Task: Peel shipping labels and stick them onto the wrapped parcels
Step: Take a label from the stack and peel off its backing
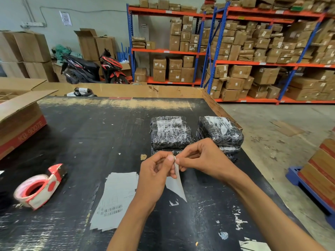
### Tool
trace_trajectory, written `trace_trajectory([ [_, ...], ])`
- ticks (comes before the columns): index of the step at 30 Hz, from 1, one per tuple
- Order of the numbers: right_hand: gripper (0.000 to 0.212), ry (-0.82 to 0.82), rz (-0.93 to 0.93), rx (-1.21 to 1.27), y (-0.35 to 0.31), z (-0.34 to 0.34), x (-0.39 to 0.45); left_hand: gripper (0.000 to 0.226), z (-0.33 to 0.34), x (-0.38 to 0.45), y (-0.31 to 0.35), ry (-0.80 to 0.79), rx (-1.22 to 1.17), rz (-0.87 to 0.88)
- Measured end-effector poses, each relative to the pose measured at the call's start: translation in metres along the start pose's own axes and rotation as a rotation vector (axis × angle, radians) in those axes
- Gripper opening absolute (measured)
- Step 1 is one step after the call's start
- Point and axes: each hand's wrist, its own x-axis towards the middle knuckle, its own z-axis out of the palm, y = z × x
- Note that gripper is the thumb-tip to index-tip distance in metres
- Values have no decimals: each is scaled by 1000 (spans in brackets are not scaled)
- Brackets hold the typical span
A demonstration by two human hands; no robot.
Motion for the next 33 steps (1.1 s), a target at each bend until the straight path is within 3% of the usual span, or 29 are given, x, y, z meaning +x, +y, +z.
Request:
trace_trajectory([
  [14,13,148,212,231,16,21,2,17,-5,-1,-13,25,213,71],
  [21,18,324,306,510,36,33,-2,23,-16,-8,-27,124,30,-85],
  [25,22,275,338,510,47,42,-7,22,-17,-10,-33,168,-102,-303],
  [29,20,250,335,426,49,50,-7,53,-11,-11,-32,87,-123,-449],
  [31,19,230,326,409,48,52,-6,63,-10,-15,-32,62,-60,-395],
  [33,21,232,315,421,46,54,-4,60,-11,-16,-31,83,1,-326],
])
